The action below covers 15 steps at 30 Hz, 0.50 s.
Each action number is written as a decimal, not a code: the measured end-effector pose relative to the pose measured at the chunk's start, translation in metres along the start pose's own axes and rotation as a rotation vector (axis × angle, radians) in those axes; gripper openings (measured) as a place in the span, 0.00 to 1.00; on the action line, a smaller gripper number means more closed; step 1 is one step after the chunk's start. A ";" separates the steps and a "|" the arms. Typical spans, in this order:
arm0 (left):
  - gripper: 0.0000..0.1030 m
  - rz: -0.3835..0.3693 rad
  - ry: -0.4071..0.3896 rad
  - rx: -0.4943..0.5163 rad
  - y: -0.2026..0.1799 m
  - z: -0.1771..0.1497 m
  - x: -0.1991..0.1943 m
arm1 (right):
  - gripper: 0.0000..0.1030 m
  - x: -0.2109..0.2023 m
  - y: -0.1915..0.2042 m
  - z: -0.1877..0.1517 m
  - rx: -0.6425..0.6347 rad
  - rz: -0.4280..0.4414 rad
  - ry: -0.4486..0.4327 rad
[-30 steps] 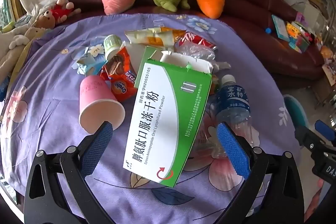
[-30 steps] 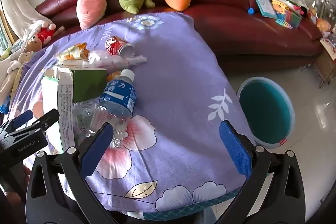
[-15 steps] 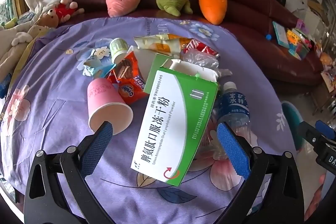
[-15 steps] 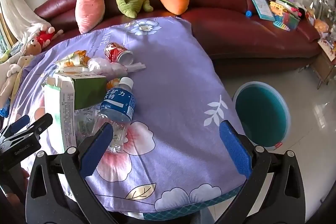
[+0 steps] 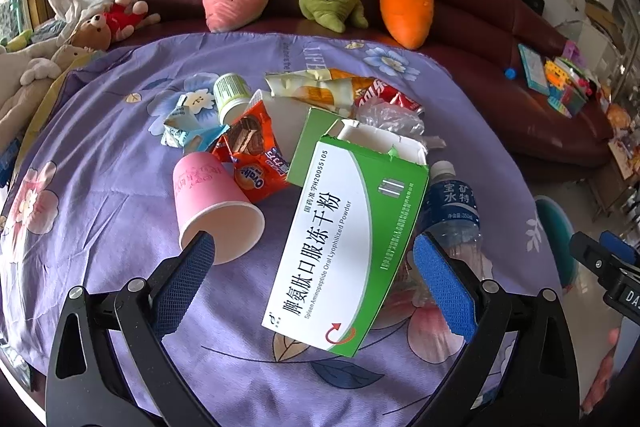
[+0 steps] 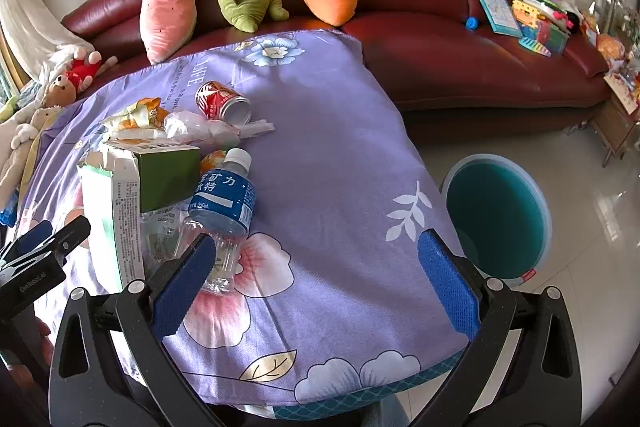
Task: Collect trash
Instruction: 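Move the left tool toward the green-and-white medicine box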
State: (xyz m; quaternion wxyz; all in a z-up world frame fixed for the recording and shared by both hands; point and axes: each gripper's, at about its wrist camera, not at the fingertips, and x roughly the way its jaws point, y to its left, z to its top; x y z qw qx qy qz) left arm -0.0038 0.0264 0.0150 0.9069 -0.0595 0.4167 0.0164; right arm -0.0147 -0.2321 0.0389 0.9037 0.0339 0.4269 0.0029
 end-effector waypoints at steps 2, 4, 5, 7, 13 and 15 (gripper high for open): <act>0.96 -0.003 0.001 0.004 0.000 0.000 0.000 | 0.94 0.001 -0.001 0.000 0.003 0.000 0.004; 0.96 -0.005 0.001 0.010 0.000 0.000 0.000 | 0.94 0.001 -0.002 0.001 0.004 -0.002 0.004; 0.96 -0.007 0.001 0.011 0.001 0.000 0.000 | 0.94 0.002 -0.002 0.001 0.005 -0.003 0.004; 0.96 -0.012 -0.003 0.017 0.003 0.001 0.000 | 0.94 0.002 -0.002 0.001 0.005 -0.003 0.005; 0.96 -0.012 -0.001 0.049 0.008 -0.003 0.002 | 0.94 0.005 -0.004 0.000 0.011 0.001 0.015; 0.96 -0.015 0.008 0.052 0.010 -0.004 0.003 | 0.94 0.005 -0.004 0.001 0.011 0.001 0.016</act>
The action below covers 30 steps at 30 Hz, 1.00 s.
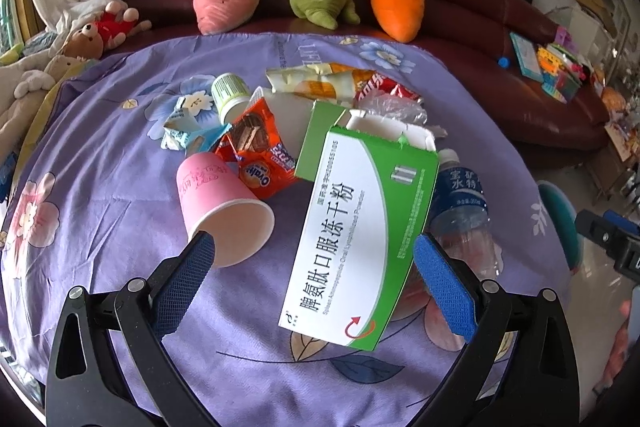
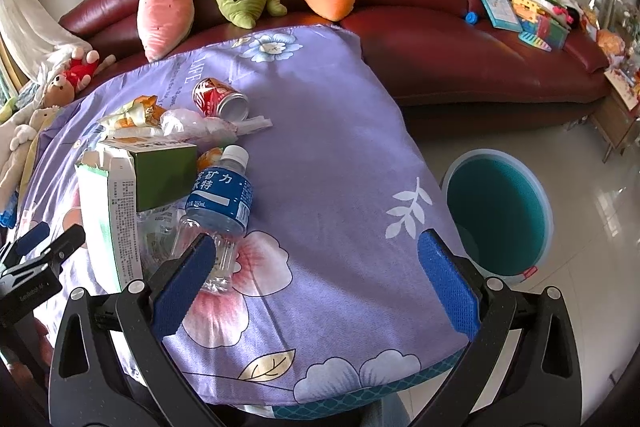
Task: Collect trash
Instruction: 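Move the left tool toward the green-and-white medicine box, then grasp the medicine box with the left tool while the right tool grasps the water bottle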
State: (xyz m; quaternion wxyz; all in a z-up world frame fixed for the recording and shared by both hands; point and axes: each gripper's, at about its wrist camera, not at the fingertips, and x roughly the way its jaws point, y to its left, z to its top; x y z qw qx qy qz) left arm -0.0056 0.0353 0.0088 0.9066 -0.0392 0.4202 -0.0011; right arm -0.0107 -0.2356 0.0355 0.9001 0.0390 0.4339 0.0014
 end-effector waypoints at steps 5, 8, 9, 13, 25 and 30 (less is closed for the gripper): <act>0.96 -0.010 0.003 -0.002 0.001 -0.002 0.000 | 0.94 -0.001 0.000 0.001 -0.002 -0.002 -0.004; 0.96 -0.013 -0.007 0.003 0.000 -0.002 -0.002 | 0.94 -0.001 0.000 0.001 -0.001 -0.003 -0.004; 0.96 -0.014 -0.011 0.005 0.000 -0.002 -0.003 | 0.94 -0.001 0.000 0.001 -0.002 -0.002 -0.004; 0.96 -0.015 -0.026 0.015 -0.003 -0.002 -0.006 | 0.94 -0.001 -0.001 0.002 -0.001 -0.001 -0.002; 0.96 -0.030 -0.010 0.036 -0.001 -0.006 -0.002 | 0.94 0.001 -0.004 -0.003 0.006 0.003 0.008; 0.96 -0.092 0.056 0.080 -0.002 -0.014 0.011 | 0.94 0.005 -0.003 -0.004 0.000 0.011 0.022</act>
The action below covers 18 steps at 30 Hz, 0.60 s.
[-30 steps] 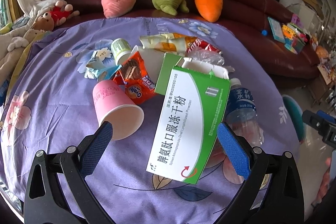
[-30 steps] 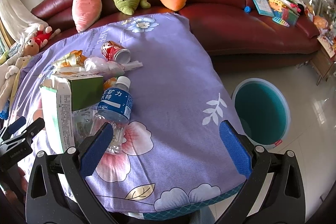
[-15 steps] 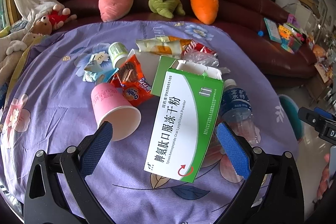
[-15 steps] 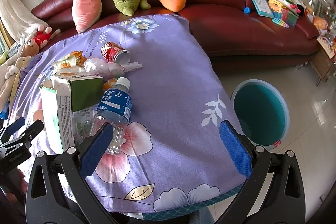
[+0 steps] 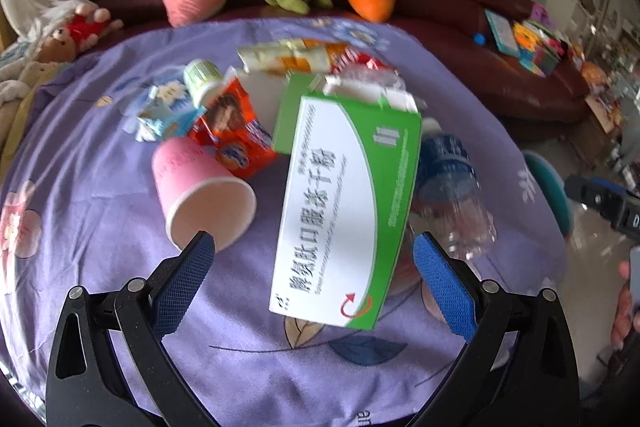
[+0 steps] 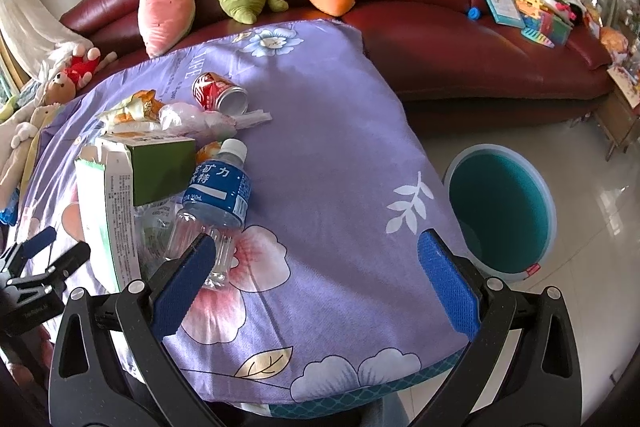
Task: Collect trash
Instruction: 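Grasp the medicine box with the left tool while the right tool grasps the water bottle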
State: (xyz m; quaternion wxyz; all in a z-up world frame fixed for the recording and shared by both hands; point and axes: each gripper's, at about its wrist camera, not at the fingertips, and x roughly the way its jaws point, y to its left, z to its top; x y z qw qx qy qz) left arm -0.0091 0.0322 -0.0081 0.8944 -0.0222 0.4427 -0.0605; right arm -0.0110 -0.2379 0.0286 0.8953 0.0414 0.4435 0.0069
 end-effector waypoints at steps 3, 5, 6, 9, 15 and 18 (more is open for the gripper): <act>0.96 -0.031 0.033 0.016 -0.002 -0.003 0.009 | 0.94 0.005 0.000 -0.001 0.005 0.004 0.013; 0.96 -0.039 0.048 0.028 -0.005 -0.002 0.015 | 0.94 0.008 -0.001 -0.001 0.009 0.009 0.019; 0.96 -0.043 0.055 0.033 -0.006 0.000 0.019 | 0.94 0.009 -0.001 -0.001 0.009 0.011 0.022; 0.96 -0.043 0.078 0.042 -0.007 0.005 0.032 | 0.94 0.016 0.000 0.002 0.009 0.033 0.045; 0.82 -0.055 0.135 0.023 -0.005 0.008 0.058 | 0.94 0.033 0.010 0.013 0.002 0.088 0.102; 0.73 -0.092 0.131 -0.013 0.002 0.006 0.059 | 0.94 0.044 0.015 0.021 0.012 0.135 0.143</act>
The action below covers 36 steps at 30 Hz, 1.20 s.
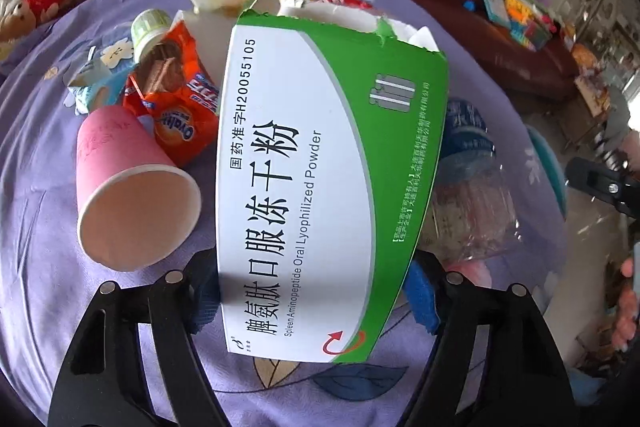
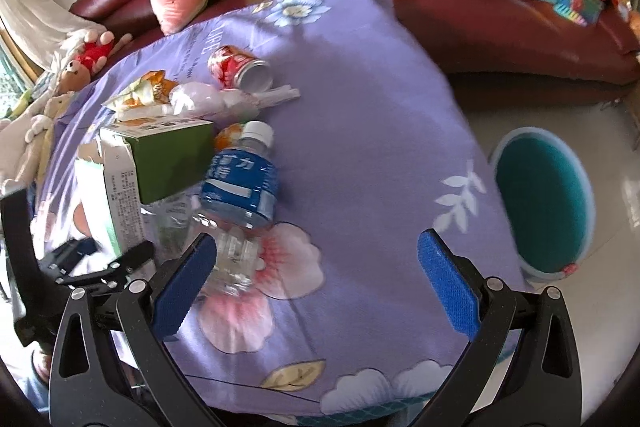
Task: Collect trash
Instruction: 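Grasp the medicine box with the left tool while the right tool grasps the water bottle, then carry both items to the teal bin and open both tools to drop them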
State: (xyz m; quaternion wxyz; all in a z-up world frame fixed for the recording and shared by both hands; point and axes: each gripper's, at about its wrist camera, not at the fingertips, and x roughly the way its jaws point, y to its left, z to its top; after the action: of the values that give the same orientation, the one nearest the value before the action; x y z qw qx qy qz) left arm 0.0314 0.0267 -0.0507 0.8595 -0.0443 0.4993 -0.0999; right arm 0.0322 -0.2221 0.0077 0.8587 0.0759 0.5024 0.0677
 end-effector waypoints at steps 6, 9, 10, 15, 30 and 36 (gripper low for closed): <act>0.73 -0.034 -0.014 -0.021 0.014 -0.004 -0.006 | 0.77 0.030 0.023 0.019 -0.014 0.087 0.090; 0.73 -0.035 -0.028 -0.029 0.019 -0.006 -0.007 | 0.67 0.053 0.034 0.024 -0.016 0.130 0.161; 0.73 -0.029 -0.026 -0.030 0.020 -0.006 -0.006 | 0.67 0.060 0.036 0.025 -0.012 0.138 0.181; 0.73 -0.036 0.000 -0.060 0.026 -0.004 0.008 | 0.67 0.092 0.044 0.027 0.000 0.156 0.249; 0.71 -0.006 -0.136 0.006 -0.001 0.023 -0.076 | 0.63 0.028 0.003 0.031 0.053 0.218 0.066; 0.71 -0.075 -0.115 0.131 -0.074 0.062 -0.077 | 0.63 -0.024 -0.073 0.044 0.190 0.177 -0.092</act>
State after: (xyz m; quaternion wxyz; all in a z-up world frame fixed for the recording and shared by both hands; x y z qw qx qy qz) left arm 0.0387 -0.0299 0.0587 0.8836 -0.0124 0.4394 -0.1616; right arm 0.0620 -0.3011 0.0350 0.8603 0.2040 0.4581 0.0919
